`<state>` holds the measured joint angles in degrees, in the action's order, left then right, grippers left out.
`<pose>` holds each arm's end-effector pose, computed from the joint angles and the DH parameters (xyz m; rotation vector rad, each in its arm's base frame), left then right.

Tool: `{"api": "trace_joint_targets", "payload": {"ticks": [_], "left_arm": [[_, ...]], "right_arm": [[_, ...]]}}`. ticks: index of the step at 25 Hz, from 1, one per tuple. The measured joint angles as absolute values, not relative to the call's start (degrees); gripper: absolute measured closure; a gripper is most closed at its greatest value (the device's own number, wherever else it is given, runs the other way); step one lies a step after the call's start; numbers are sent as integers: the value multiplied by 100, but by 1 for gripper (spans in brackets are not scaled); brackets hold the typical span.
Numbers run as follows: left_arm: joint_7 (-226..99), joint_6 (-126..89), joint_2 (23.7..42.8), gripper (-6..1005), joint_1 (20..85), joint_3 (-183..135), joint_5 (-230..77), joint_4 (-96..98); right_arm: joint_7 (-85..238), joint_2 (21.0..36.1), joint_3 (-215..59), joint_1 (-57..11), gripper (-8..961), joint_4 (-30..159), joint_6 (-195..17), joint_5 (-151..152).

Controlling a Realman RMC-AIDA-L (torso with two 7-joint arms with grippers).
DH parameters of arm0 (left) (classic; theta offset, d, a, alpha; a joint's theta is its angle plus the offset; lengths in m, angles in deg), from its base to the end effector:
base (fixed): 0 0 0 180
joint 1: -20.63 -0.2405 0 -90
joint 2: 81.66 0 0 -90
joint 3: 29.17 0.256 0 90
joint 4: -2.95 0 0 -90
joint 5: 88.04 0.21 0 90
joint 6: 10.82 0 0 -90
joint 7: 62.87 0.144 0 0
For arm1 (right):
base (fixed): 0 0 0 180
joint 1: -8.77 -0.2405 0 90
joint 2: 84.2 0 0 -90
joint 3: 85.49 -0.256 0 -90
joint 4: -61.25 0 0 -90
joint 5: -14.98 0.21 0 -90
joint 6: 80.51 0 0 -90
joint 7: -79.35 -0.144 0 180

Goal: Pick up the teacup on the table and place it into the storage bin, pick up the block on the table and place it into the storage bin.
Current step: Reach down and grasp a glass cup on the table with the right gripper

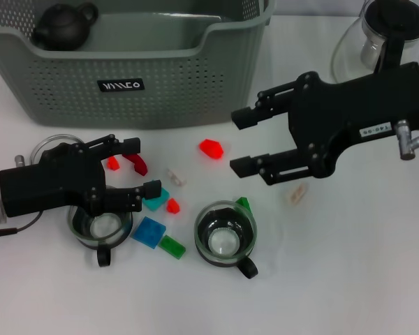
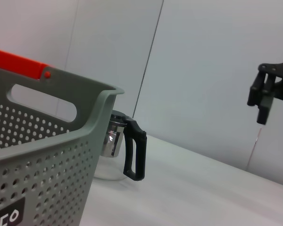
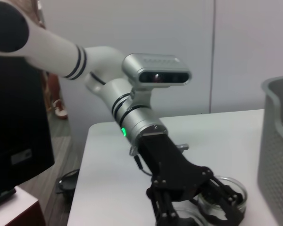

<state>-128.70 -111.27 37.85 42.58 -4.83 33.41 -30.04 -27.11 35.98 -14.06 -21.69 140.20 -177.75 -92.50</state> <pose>-0.3097 0.2604 0.0055 -2.6461 -0.6351 -0.8528 0.1099 0.3130 0.0101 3.0891 -0.0725 -0.4401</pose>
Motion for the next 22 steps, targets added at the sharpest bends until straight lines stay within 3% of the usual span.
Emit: {"api": "trace_joint_targets", "payload": {"ticks": [8,22], "left_arm": [[-12870,-11101,3779,52,4252,-483,3366,-3001],[-12870,-11093,3724,52,4252,-437,3378,-3010]], "right_arm": [[-2680,3570,-1341,-2377,299,13934,-17998,-9371],[-2761,3608,-763,-3409,300,12838,-18628,-10611]]}}
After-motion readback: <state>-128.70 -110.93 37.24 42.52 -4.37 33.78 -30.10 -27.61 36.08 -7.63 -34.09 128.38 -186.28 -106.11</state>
